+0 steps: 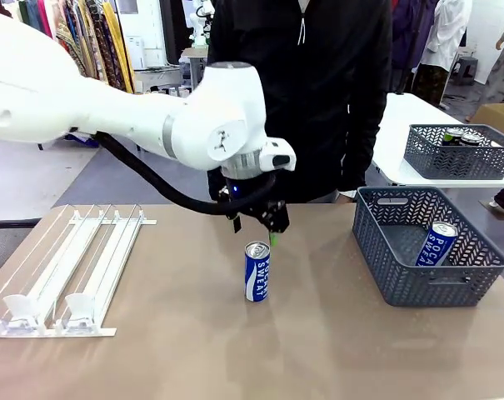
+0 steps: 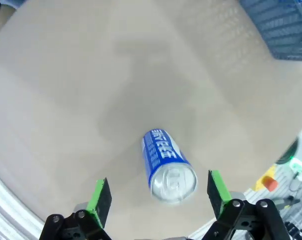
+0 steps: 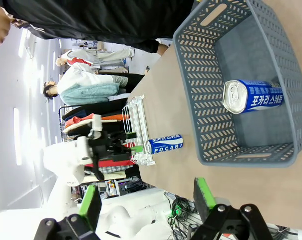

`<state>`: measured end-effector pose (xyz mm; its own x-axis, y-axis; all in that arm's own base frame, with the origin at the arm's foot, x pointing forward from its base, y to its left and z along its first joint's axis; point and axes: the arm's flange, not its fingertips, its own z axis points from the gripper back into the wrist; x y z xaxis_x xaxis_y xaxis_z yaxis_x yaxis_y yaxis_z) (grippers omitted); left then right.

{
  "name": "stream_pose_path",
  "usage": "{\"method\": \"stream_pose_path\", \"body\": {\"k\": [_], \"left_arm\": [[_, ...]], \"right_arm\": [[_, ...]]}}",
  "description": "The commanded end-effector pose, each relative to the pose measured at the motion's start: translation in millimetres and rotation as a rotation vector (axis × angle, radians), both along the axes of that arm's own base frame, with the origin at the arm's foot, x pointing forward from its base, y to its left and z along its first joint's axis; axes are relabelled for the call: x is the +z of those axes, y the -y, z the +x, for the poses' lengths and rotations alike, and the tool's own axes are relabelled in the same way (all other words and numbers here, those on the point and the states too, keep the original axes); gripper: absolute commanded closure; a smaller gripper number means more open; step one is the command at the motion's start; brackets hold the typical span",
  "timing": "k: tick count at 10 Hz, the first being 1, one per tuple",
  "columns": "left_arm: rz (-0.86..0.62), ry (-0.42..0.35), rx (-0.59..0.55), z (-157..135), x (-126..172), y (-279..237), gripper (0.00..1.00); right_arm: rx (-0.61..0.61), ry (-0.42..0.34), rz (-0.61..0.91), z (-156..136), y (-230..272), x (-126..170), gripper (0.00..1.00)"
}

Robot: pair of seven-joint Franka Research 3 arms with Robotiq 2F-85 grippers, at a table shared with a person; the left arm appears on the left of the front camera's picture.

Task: Retrieve and store the cans from the dispenser.
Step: Pick up one can from the Automatic Can Dispenser and place it in the middle of the table.

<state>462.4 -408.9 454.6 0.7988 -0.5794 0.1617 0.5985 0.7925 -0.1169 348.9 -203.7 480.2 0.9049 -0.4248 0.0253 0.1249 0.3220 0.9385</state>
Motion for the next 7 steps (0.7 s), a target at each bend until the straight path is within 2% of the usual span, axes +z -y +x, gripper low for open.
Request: {"method": "stream_pose_path", "body": {"k": [1,2,3,5,7], "left_arm": [[-0.192,-0.039,-0.074,-24,45,-70,0.00],[-0.286,-0.044,-0.078,-32,70,-107,0.00],[-0.362,-0.078,-0.014,-36,88,-157,0.00],[-0.536,-0.220,0.055,-30,83,-262,0.00],[-0.761,-0.334,0.044,-41,60,-362,0.00]], "right_arm": [[0.010,0.012,-0.002,-1,0,3,0.00],[0.010,0.012,-0.002,-1,0,3,0.00],[0.010,0.012,-0.002,-1,0,3,0.00],[0.010,0.012,-0.002,-1,0,3,0.00],[0.010,0.012,-0.002,-1,0,3,0.00]]}}
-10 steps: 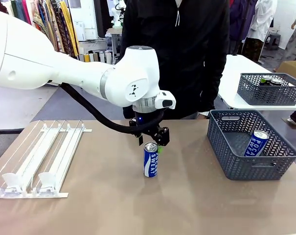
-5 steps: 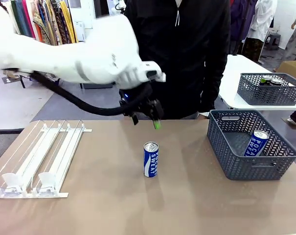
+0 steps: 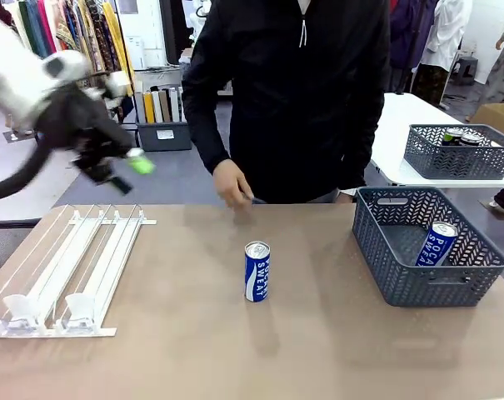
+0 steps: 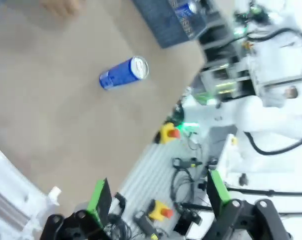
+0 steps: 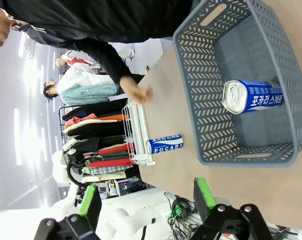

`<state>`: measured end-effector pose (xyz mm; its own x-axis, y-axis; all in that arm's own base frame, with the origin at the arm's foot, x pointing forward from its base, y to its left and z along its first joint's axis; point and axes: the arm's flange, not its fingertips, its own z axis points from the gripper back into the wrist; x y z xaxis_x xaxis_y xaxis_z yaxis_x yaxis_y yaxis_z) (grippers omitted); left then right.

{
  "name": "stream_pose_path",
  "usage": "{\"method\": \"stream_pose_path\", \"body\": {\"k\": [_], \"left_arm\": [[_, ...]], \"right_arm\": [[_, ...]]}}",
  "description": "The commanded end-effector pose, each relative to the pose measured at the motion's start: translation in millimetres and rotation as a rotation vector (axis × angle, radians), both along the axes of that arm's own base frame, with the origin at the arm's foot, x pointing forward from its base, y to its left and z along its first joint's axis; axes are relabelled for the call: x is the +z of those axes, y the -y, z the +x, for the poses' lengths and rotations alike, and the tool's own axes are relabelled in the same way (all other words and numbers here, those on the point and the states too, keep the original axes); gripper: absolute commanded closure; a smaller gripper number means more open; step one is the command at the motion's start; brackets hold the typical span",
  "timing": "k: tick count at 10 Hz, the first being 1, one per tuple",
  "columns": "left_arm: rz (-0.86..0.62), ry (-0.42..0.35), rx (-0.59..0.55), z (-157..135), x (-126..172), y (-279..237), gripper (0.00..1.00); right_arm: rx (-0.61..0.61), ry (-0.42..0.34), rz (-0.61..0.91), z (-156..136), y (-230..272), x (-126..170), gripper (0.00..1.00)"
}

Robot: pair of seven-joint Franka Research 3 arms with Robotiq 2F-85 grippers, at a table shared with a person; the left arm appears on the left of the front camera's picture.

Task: Retrieve and store the cans from the dispenser.
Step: Pick up one can from the Automatic Can Dispenser and place it in the middle of the table.

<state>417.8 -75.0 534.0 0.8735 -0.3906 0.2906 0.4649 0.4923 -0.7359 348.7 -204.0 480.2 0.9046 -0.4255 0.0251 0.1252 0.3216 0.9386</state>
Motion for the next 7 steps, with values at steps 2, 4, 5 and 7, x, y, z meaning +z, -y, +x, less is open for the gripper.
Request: {"method": "stream_pose_path", "body": {"k": [2,4,5,7], "left_arm": [[-0.303,-0.112,0.099,-25,-52,-126,0.00],[-0.468,-0.128,0.218,-57,-91,-180,0.00],[-0.506,-0.144,0.296,-64,-111,-193,0.00],[-0.436,-0.161,0.244,-69,-102,-203,0.00]], "right_arm": [[0.011,0.012,-0.002,0,0,3,0.00],[0.011,0.012,-0.002,0,0,3,0.00],[0.011,0.012,-0.002,0,0,3,0.00],[0.011,0.012,-0.002,0,0,3,0.00]]}}
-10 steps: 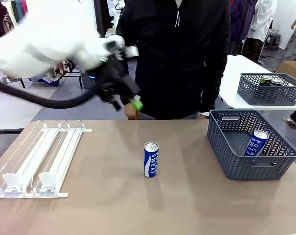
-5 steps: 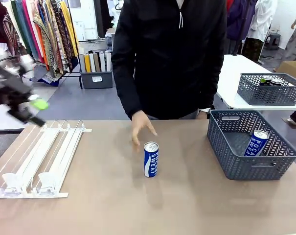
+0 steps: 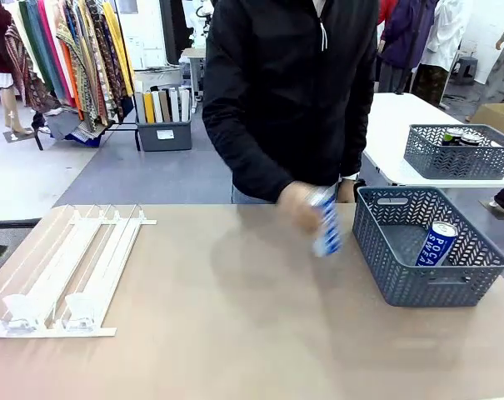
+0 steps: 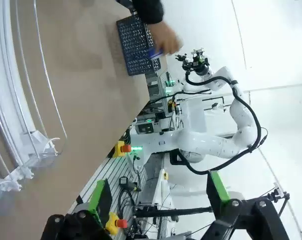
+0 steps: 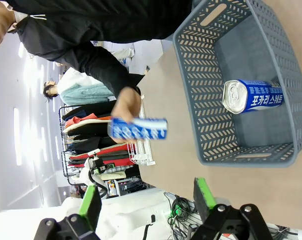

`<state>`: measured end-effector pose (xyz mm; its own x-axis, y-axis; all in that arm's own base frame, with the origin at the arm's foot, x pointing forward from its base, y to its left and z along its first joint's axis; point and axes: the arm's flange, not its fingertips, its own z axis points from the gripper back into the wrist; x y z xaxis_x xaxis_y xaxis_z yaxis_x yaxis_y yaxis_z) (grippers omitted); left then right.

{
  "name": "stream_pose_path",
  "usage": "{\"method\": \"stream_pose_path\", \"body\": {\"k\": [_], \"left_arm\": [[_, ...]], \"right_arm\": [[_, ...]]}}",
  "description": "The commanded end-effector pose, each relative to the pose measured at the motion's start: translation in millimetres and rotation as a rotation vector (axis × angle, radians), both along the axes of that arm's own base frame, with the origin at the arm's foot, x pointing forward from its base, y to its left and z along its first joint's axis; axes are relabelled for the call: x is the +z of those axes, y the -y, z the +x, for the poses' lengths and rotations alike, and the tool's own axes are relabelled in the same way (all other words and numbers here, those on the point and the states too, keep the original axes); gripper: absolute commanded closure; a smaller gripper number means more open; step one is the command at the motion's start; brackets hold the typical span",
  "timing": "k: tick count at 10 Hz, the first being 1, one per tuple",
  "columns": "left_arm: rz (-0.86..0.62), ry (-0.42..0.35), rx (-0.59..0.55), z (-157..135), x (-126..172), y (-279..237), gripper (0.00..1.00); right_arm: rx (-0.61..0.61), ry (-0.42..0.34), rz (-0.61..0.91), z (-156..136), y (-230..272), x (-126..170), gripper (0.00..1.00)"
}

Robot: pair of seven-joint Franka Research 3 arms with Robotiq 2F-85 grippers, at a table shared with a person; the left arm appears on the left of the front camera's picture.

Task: Retrieve and store the cans from the dispenser.
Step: Pick up one can from the Automatic Can Dispenser and place it in the middle of the table.

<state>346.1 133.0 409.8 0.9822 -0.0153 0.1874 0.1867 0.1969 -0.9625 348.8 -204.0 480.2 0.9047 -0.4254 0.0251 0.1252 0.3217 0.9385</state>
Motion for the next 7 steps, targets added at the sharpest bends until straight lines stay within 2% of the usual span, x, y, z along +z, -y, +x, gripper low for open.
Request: {"method": "stream_pose_path", "body": {"k": [1,7], "left_arm": [[0.013,0.050,-0.025,3.2,22.4,4.7,0.00],[0.013,0.050,-0.025,3.2,22.4,4.7,0.00]], "right_arm": [[0.011,0.013,-0.002,-0.4,0.2,2.9,0.00],[0.011,0.013,-0.002,-0.4,0.2,2.9,0.00]]}}
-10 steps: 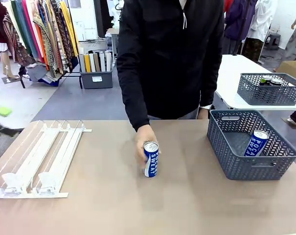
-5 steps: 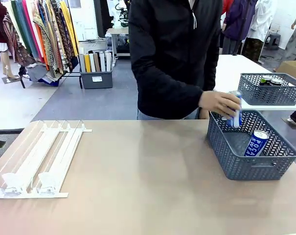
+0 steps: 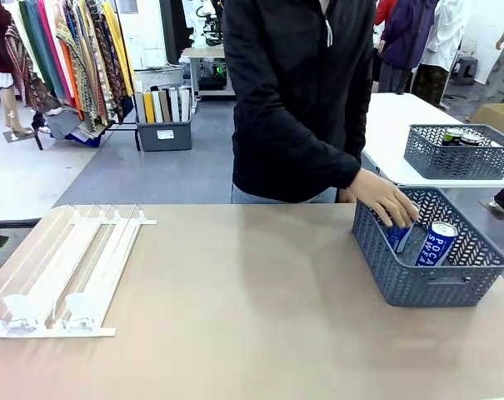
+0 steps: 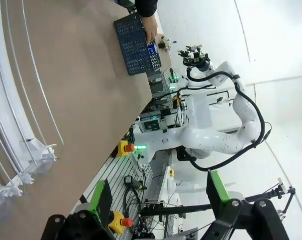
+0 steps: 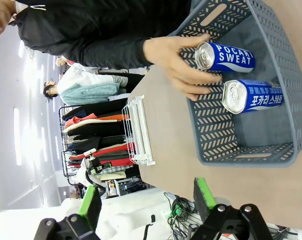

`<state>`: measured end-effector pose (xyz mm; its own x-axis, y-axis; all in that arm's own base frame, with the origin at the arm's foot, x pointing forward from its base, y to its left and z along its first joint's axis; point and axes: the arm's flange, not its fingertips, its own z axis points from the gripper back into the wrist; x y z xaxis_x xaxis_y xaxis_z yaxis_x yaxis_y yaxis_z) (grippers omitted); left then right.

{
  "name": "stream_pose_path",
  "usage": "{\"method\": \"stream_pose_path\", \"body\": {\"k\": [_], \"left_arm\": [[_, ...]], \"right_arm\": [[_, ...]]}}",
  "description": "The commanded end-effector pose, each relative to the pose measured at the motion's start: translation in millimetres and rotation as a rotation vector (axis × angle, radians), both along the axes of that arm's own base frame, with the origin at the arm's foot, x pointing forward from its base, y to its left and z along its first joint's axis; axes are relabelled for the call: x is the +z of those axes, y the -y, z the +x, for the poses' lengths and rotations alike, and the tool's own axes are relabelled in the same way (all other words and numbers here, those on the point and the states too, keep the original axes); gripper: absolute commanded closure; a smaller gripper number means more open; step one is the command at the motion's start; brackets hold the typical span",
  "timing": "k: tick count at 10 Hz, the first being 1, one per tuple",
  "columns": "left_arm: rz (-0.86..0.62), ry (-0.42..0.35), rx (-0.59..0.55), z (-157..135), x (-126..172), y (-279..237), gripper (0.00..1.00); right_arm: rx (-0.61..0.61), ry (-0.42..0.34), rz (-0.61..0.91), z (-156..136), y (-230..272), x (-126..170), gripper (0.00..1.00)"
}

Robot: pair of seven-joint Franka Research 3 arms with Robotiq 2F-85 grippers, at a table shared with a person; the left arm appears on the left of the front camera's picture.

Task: Retrieve and store the cans from the dispenser.
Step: Pick up one can from the Automatic Can Dispenser and place it in the middle of the table.

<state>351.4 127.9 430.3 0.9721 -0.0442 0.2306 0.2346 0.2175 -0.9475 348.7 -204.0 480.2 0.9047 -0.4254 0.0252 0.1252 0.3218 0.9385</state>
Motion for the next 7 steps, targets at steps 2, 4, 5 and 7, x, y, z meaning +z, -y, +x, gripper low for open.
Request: {"method": "stream_pose_path", "body": {"k": [2,4,5,7], "left_arm": [[-0.014,0.004,-0.002,-2.1,1.9,-0.4,0.00],[-0.014,0.004,-0.002,-2.1,1.9,-0.4,0.00],[-0.014,0.004,-0.002,-2.1,1.9,-0.4,0.00],[-0.014,0.004,-0.002,-2.1,1.9,-0.4,0.00]], "right_arm": [[0.011,0.012,-0.002,-0.4,0.2,2.9,0.00],[0.011,0.012,-0.002,-0.4,0.2,2.9,0.00],[0.011,0.012,-0.002,-0.4,0.2,2.9,0.00],[0.011,0.012,-0.002,-0.4,0.2,2.9,0.00]]}}
